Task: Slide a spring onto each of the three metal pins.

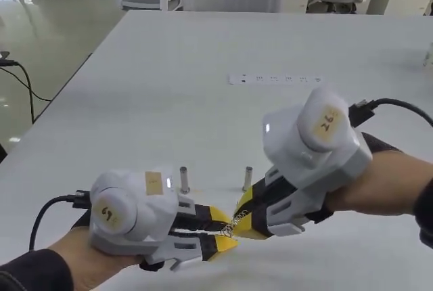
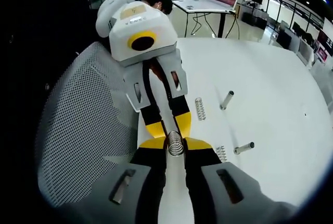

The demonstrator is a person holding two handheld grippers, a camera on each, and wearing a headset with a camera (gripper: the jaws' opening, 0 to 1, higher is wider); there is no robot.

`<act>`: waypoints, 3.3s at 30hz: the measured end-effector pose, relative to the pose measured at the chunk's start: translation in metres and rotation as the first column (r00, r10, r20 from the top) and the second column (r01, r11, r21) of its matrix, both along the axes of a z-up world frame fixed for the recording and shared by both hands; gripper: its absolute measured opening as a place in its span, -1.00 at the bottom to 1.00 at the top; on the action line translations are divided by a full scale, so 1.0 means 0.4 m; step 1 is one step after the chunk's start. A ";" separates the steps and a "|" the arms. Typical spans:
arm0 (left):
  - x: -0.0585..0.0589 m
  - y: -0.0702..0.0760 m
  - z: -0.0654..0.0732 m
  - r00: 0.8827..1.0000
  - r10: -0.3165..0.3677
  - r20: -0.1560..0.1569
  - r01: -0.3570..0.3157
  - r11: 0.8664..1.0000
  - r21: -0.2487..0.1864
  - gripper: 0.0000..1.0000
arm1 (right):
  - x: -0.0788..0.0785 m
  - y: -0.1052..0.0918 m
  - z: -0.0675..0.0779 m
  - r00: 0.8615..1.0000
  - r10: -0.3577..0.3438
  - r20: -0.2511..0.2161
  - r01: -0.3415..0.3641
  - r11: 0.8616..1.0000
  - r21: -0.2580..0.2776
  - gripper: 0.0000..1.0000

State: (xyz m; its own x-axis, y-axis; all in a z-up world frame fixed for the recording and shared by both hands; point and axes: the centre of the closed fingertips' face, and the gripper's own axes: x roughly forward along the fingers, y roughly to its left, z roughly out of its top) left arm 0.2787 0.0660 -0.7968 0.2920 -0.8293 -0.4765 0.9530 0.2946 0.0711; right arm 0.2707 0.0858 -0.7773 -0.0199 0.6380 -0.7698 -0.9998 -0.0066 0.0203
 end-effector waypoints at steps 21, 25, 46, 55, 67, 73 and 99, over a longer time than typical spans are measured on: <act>0.004 -0.006 0.010 1.000 0.010 -0.001 -0.010 1.000 -0.020 -0.81 | 0.004 -0.001 -0.005 1.000 -0.003 -0.005 0.003 1.000 -0.012 -0.74; 0.007 0.000 0.009 1.000 0.025 -0.018 -0.025 0.999 -0.028 -0.73 | 0.015 -0.008 -0.001 1.000 -0.016 0.001 0.016 1.000 -0.012 -0.74; 0.034 0.049 0.004 0.989 0.127 -0.075 -0.131 0.990 -0.054 -0.08 | 0.081 -0.093 0.012 0.994 -0.105 0.035 0.107 0.993 -0.044 -0.74; 0.031 0.089 -0.016 0.978 0.179 -0.109 -0.186 0.981 -0.050 0.17 | 0.123 -0.142 0.029 0.985 -0.160 0.057 0.163 0.985 -0.048 -0.74; 0.040 0.147 -0.014 0.959 0.261 -0.110 -0.269 0.961 -0.062 0.33 | 0.182 -0.196 0.059 0.972 -0.215 0.098 0.221 0.973 -0.066 -0.74; 0.042 0.172 -0.011 0.950 0.294 -0.107 -0.302 0.951 -0.067 0.37 | 0.208 -0.221 0.062 0.969 -0.216 0.116 0.228 0.968 -0.107 -0.74; 0.040 0.181 -0.007 0.942 0.321 -0.101 -0.329 0.941 -0.077 0.41 | 0.306 -0.291 0.002 0.978 -0.197 0.069 0.209 0.933 -0.292 -0.74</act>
